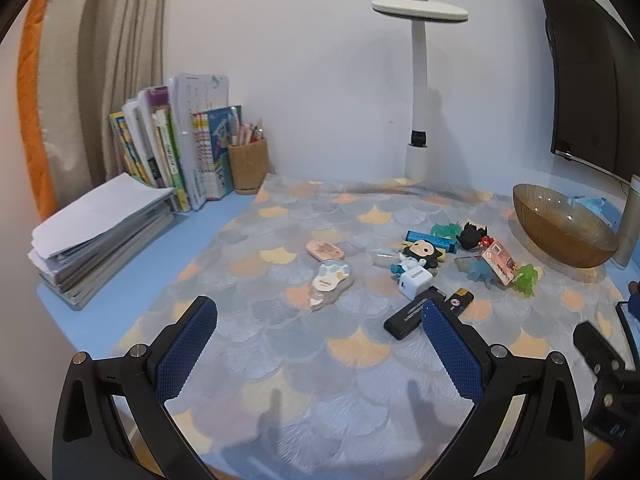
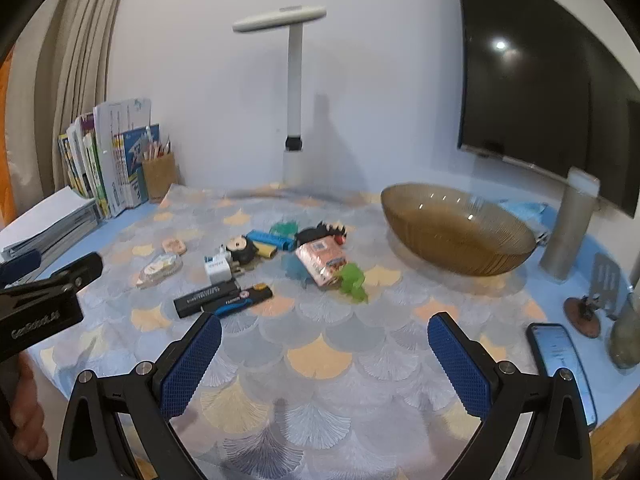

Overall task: Organize rigid objects
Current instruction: 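Move left tool toward the clear tape dispenser while right tool approaches the black-blue lighter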

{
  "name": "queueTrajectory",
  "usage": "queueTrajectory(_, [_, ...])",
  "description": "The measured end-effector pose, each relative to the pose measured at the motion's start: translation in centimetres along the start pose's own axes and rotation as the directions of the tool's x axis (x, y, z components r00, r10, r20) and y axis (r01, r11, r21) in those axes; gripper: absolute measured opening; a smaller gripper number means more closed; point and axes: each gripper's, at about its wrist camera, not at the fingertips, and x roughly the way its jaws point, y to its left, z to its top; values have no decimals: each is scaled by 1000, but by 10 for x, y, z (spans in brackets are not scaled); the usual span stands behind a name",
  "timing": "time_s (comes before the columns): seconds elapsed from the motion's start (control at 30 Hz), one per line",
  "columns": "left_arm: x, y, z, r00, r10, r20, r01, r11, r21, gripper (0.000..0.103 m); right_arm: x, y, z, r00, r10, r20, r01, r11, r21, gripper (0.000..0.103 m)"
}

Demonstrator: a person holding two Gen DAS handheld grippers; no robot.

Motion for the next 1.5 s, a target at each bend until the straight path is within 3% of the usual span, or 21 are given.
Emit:
queueTrajectory(0.17, [-4, 25, 2, 1000, 14, 15, -15, 998, 69, 102, -7, 6, -4, 1000, 17, 25, -17, 1000, 0, 103])
queueTrajectory(0.4, [20, 51, -10, 996, -48, -81, 49, 999, 12, 102, 17, 5, -16, 996, 62, -69, -60, 998, 35, 103])
queueTrajectory(0.77, [47, 37, -19, 979, -121, -162, 127, 991, 29, 102, 36, 9, -19, 988, 65, -140, -62, 998, 23, 103])
queueTrajectory(0.93, [57, 45, -7, 973, -159, -165, 166, 986, 29, 102, 44, 12, -19, 985, 59, -162, -56, 998, 19, 103])
queueTrajectory(1.13, [66, 44, 3, 977, -133, -168, 143, 989, 47, 102, 50, 19, -16, 985, 49, -166, -49, 999, 3, 103])
queueTrajectory(1.5, [70, 25, 2, 970, -171, -174, 187, 979, 83, 102, 55, 11, -7, 985, 8, -175, -5, 1000, 19, 103])
